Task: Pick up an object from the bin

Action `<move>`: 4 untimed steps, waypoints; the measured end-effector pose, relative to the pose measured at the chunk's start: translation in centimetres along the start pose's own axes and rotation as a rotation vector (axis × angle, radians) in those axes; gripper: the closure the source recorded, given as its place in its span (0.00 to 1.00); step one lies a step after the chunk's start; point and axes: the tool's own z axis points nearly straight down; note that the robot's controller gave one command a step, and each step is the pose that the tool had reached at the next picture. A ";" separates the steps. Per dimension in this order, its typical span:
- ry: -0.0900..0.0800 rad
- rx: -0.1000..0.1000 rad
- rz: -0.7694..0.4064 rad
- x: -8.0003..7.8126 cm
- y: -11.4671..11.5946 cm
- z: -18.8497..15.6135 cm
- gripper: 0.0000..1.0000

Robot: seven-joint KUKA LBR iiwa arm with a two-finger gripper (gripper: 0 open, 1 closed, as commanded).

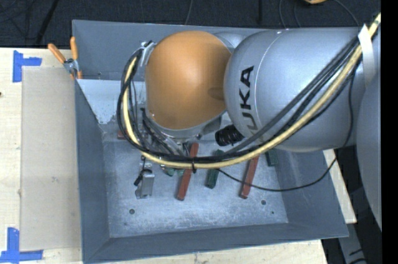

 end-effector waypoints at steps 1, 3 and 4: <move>-0.008 -0.002 0.005 -0.2 -0.2 -0.4 0.00; -0.005 -0.001 -0.189 -2.8 -7.6 8.7 0.00; -0.014 -0.001 -0.454 -5.7 -12.1 10.9 0.00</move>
Offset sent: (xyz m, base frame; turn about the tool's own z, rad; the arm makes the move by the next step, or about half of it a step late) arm 0.0580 -0.1111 -0.1697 0.0725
